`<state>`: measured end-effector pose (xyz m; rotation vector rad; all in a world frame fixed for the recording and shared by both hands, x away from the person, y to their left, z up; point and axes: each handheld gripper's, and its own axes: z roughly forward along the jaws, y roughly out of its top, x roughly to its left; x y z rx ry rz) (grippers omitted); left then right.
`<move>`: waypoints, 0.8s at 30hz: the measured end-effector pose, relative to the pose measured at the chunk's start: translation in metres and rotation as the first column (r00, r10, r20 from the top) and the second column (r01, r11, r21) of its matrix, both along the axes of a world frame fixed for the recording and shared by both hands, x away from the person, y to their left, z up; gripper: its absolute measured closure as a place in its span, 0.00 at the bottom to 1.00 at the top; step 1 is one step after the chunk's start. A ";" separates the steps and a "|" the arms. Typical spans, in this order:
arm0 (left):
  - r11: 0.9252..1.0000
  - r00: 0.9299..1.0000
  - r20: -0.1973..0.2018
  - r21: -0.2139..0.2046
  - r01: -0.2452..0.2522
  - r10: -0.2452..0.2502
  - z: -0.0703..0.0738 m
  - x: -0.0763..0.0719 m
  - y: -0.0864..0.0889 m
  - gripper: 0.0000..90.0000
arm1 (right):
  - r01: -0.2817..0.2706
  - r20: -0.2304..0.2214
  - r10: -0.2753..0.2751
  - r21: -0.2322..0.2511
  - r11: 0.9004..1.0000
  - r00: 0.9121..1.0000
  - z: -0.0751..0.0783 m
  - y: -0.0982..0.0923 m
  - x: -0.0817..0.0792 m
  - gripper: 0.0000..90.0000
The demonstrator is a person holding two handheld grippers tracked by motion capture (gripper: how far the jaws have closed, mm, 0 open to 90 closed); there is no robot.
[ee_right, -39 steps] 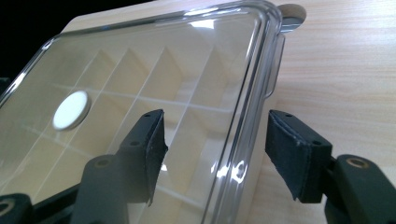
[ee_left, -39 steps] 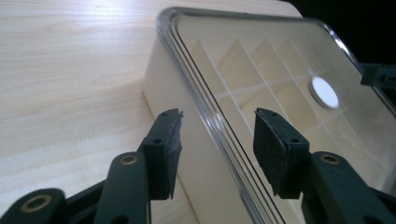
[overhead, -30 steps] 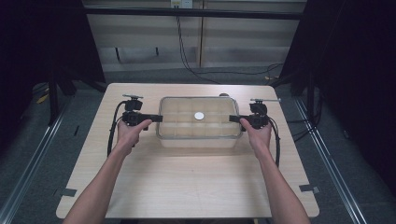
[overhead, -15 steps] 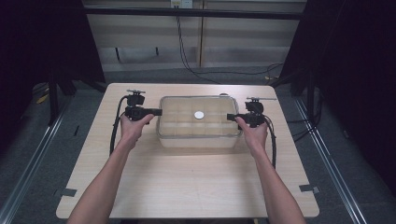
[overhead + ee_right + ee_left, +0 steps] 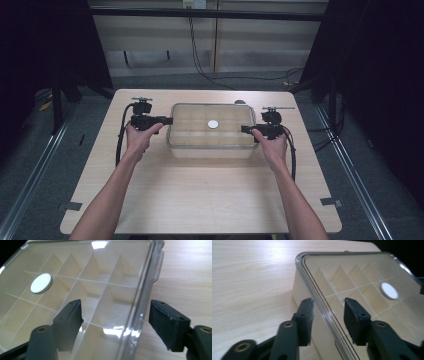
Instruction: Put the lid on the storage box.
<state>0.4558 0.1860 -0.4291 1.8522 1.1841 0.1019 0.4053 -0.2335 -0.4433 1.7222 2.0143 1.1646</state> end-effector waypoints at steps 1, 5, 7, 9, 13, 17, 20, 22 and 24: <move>1.000 1.000 0.008 -0.002 0.000 0.000 0.002 -0.003 0.002 0.59 | 0.000 0.018 0.000 -0.001 1.000 1.000 0.001 -0.003 -0.002 0.28; 0.999 0.999 0.042 0.012 0.030 -0.030 0.009 -0.022 0.012 0.51 | -0.005 0.068 0.004 0.017 1.000 0.998 0.011 -0.016 -0.015 0.27; 0.999 0.998 0.051 0.020 0.031 -0.032 0.008 -0.033 0.017 0.51 | -0.011 0.092 0.010 0.016 1.000 0.996 0.014 -0.021 -0.026 0.27; 0.998 0.997 0.056 0.041 0.053 -0.055 0.008 -0.043 0.020 0.49 | -0.024 0.112 0.023 0.008 1.000 0.993 0.017 -0.024 -0.037 0.27; 0.993 0.994 0.064 0.074 0.087 -0.092 0.007 -0.064 0.025 0.48 | -0.054 0.128 0.049 0.040 0.998 0.991 0.020 -0.027 -0.061 0.28; 0.990 0.989 0.089 0.093 0.111 -0.119 0.009 -0.087 0.032 0.46 | -0.069 0.155 0.061 0.051 0.996 0.986 0.020 -0.031 -0.084 0.28; 0.990 0.989 0.095 0.095 0.102 -0.111 0.008 -0.103 0.038 0.42 | -0.085 0.156 0.076 0.053 0.995 0.985 0.016 -0.032 -0.098 0.27; 0.991 0.989 0.100 0.089 0.103 -0.112 0.004 -0.115 0.043 0.37 | -0.093 0.159 0.084 0.054 0.994 0.984 0.014 -0.031 -0.109 0.26; 0.992 0.989 0.107 0.082 0.092 -0.101 -0.002 -0.125 0.048 0.36 | -0.105 0.167 0.098 0.032 0.994 0.981 0.011 -0.030 -0.118 0.25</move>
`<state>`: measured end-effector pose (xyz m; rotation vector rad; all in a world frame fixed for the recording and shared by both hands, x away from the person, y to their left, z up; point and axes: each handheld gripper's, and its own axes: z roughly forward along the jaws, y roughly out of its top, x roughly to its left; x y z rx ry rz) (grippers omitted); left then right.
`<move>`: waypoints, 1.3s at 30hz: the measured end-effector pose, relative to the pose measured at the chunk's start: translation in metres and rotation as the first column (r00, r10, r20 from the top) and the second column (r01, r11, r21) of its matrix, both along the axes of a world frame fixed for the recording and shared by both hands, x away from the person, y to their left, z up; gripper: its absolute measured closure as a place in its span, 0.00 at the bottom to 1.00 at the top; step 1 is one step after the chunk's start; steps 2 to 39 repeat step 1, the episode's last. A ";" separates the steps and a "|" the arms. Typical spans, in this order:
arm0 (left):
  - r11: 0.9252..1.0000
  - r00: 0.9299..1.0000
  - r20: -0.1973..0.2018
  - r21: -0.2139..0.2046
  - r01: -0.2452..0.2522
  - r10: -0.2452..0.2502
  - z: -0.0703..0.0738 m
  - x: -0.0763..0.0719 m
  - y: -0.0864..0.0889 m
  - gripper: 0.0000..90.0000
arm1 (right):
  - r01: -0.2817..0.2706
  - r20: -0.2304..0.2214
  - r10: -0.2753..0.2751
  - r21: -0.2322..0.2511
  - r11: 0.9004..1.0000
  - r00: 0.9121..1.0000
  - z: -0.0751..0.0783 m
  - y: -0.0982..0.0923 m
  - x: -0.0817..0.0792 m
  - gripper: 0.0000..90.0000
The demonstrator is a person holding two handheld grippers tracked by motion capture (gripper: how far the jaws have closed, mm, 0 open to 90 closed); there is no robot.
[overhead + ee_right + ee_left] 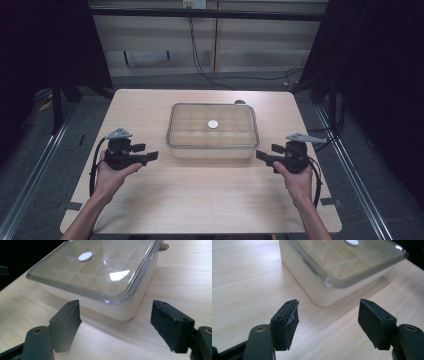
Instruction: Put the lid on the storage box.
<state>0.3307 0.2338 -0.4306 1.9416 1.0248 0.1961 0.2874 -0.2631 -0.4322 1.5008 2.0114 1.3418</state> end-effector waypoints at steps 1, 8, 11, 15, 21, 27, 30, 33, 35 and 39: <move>1.000 1.000 0.001 -0.012 -0.005 0.005 -0.003 -0.004 0.003 0.35 | -0.003 -0.002 0.003 0.006 1.000 1.000 -0.002 0.000 -0.004 0.24; 1.000 1.000 0.001 -0.012 -0.005 0.005 -0.003 -0.004 0.003 0.35 | -0.003 -0.002 0.003 0.006 1.000 1.000 -0.002 0.000 -0.004 0.24; 1.000 1.000 0.001 -0.012 -0.005 0.005 -0.003 -0.004 0.003 0.35 | -0.003 -0.002 0.003 0.006 1.000 1.000 -0.002 0.000 -0.004 0.24; 1.000 1.000 0.001 -0.012 -0.005 0.005 -0.003 -0.004 0.003 0.35 | -0.003 -0.002 0.003 0.006 1.000 1.000 -0.002 0.000 -0.004 0.24; 1.000 1.000 0.001 -0.012 -0.005 0.005 -0.003 -0.004 0.003 0.35 | -0.003 -0.002 0.003 0.006 1.000 1.000 -0.002 0.000 -0.004 0.24; 1.000 1.000 0.001 -0.012 -0.005 0.005 -0.003 -0.004 0.003 0.35 | -0.003 -0.002 0.003 0.006 1.000 1.000 -0.002 0.000 -0.004 0.24; 1.000 1.000 0.001 -0.012 -0.005 0.005 -0.003 -0.004 0.003 0.35 | -0.003 -0.002 0.003 0.006 1.000 1.000 -0.002 0.000 -0.004 0.24; 1.000 1.000 0.001 -0.012 -0.005 0.005 -0.003 -0.004 0.003 0.35 | -0.003 -0.002 0.003 0.006 1.000 1.000 -0.002 0.000 -0.004 0.24; 1.000 1.000 0.001 -0.012 -0.005 0.005 -0.003 -0.004 0.003 0.35 | -0.003 -0.002 0.003 0.006 1.000 1.000 -0.002 0.000 -0.004 0.24; 1.000 1.000 0.001 -0.012 -0.005 0.005 -0.003 -0.004 0.003 0.35 | -0.003 -0.002 0.003 0.006 1.000 1.000 -0.002 0.000 -0.004 0.24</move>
